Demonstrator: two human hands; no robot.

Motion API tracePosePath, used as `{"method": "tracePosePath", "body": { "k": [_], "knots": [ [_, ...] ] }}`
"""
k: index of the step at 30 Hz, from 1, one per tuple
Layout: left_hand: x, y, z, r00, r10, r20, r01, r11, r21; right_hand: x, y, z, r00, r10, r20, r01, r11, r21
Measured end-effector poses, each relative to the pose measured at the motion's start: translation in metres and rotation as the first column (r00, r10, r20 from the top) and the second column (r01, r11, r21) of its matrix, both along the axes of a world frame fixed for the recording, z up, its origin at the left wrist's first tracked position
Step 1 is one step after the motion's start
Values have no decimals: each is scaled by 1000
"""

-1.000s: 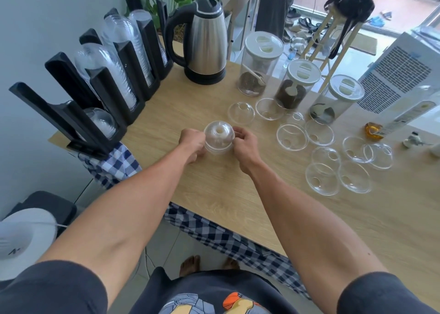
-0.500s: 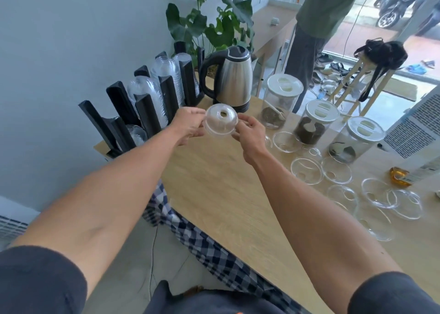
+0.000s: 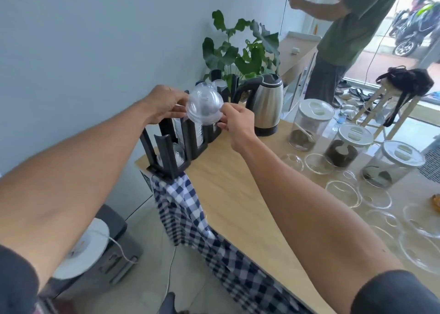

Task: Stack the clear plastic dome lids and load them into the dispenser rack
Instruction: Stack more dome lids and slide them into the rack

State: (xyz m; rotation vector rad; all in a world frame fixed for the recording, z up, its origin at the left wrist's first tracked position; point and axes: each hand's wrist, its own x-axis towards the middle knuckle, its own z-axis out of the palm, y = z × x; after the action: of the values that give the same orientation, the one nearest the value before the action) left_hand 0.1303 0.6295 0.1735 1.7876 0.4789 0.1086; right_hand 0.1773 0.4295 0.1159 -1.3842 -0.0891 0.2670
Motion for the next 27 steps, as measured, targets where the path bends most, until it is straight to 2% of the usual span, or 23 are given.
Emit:
{"method": "tracePosePath", "body": {
  "k": [4,9,16,21,27],
  "knots": [
    [-10,51,9,998,-54,-9,54,997,46,-17,46,7,1000,-24,-5,24,1000,-12],
    [-24,111,4,982,-157,-109,173,972,162,-43,95,-2,996,-87,-30,87,996,-15],
    [-22,154,-15,952,-272,-137,293,942,164,-67,132,-22,974,-210,-80,201,974,-105],
    [-15,169,-34,933,-322,-159,340,935,100,-70,143,-32,961,-247,-123,225,959,-171],
    [-1,179,-55,887,-371,-274,381,925,-20,-66,149,-43,915,-269,-301,226,959,-170]
  ]
}}
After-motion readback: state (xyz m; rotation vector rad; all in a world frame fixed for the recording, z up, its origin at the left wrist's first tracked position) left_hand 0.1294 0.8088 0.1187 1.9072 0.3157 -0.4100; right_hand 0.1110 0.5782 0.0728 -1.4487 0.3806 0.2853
